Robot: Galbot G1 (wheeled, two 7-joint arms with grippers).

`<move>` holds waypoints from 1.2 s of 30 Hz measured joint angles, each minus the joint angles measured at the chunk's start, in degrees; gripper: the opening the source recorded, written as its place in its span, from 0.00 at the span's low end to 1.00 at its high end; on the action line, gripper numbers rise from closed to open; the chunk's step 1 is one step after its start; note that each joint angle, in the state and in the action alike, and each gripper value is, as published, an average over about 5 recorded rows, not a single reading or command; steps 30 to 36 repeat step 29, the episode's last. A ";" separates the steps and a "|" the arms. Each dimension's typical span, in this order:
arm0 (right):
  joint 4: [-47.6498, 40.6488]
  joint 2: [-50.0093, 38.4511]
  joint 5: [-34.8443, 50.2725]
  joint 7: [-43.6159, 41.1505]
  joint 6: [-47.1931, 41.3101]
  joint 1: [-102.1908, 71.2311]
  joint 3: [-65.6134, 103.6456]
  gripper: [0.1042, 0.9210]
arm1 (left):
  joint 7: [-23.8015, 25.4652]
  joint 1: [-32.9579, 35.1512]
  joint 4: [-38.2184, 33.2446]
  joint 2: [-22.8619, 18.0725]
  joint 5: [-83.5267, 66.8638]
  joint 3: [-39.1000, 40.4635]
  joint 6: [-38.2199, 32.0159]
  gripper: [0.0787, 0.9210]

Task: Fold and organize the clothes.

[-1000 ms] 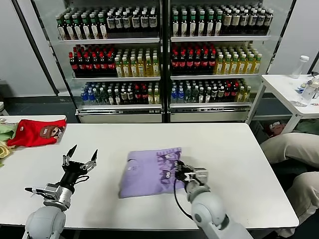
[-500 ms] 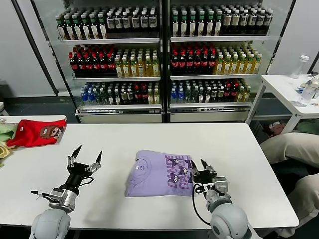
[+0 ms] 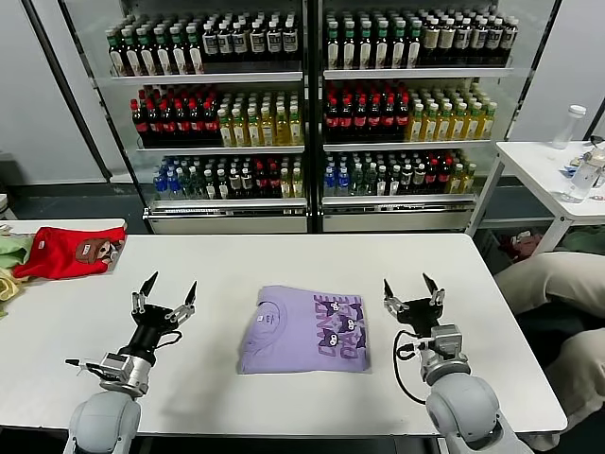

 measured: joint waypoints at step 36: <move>-8.21 2.59 -11.82 -5.76 8.47 3.07 4.59 0.88 | -0.59 -3.57 2.43 2.76 0.14 0.85 -3.01 0.88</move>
